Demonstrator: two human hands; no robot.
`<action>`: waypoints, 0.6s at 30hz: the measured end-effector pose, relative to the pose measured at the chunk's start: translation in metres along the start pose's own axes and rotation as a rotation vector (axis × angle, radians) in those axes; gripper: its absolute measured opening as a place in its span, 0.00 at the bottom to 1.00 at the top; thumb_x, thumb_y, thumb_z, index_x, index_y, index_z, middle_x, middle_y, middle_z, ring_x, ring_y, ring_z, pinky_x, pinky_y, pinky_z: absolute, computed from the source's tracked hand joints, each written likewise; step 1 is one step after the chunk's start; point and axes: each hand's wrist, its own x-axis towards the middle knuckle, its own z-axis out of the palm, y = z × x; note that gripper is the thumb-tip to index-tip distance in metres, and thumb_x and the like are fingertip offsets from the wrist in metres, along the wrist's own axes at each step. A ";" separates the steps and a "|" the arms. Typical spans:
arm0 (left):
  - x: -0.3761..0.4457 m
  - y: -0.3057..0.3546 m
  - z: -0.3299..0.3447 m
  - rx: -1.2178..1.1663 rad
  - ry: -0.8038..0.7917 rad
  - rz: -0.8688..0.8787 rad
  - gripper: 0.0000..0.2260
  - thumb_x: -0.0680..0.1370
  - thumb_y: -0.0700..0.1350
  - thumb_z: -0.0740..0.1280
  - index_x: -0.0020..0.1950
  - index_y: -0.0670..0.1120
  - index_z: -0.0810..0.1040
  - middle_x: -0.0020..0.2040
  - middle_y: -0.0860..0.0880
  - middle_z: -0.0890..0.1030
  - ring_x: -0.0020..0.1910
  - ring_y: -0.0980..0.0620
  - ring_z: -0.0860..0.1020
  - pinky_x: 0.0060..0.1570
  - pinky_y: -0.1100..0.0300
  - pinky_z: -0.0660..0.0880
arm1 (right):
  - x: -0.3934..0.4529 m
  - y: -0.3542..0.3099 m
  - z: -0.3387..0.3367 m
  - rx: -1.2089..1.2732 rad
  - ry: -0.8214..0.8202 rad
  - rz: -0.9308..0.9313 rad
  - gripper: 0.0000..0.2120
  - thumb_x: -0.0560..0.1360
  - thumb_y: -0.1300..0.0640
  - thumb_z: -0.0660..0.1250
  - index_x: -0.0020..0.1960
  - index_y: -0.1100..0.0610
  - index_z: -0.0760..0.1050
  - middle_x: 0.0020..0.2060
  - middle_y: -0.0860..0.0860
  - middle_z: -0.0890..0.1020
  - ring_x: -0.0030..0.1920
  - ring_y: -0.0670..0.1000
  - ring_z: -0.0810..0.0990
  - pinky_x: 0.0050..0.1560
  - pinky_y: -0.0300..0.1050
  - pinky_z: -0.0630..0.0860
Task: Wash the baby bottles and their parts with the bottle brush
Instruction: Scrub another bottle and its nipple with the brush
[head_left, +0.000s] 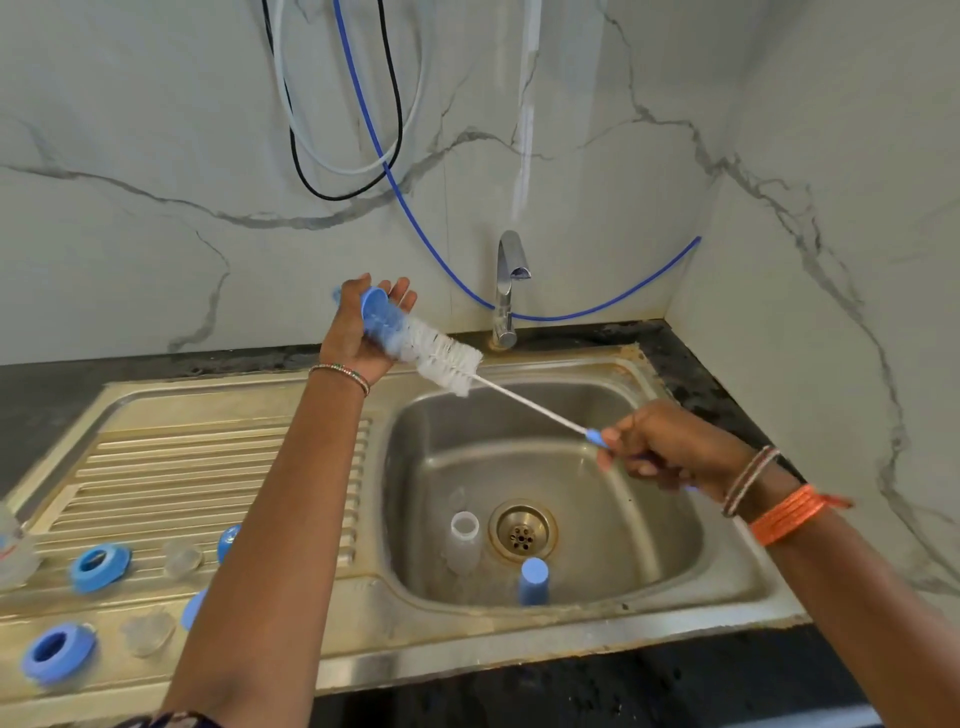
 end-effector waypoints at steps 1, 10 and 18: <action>-0.002 0.001 0.000 -0.032 -0.039 -0.004 0.10 0.78 0.50 0.63 0.51 0.45 0.74 0.51 0.46 0.83 0.60 0.46 0.77 0.58 0.48 0.71 | -0.004 -0.002 -0.003 0.177 -0.158 0.116 0.16 0.80 0.57 0.57 0.38 0.61 0.76 0.20 0.49 0.65 0.19 0.44 0.59 0.21 0.35 0.56; 0.000 0.003 0.004 0.076 0.142 0.019 0.13 0.77 0.54 0.64 0.56 0.47 0.73 0.50 0.49 0.81 0.50 0.48 0.79 0.53 0.51 0.76 | 0.004 0.020 0.008 -0.731 1.073 -0.704 0.13 0.68 0.66 0.70 0.48 0.52 0.84 0.33 0.50 0.82 0.32 0.57 0.78 0.34 0.42 0.67; 0.003 0.015 -0.002 0.141 0.249 -0.103 0.14 0.77 0.54 0.63 0.55 0.45 0.73 0.49 0.49 0.81 0.48 0.48 0.79 0.59 0.50 0.72 | 0.006 0.029 0.004 -0.608 0.800 -0.658 0.11 0.69 0.64 0.73 0.48 0.52 0.84 0.32 0.49 0.81 0.28 0.50 0.77 0.28 0.40 0.70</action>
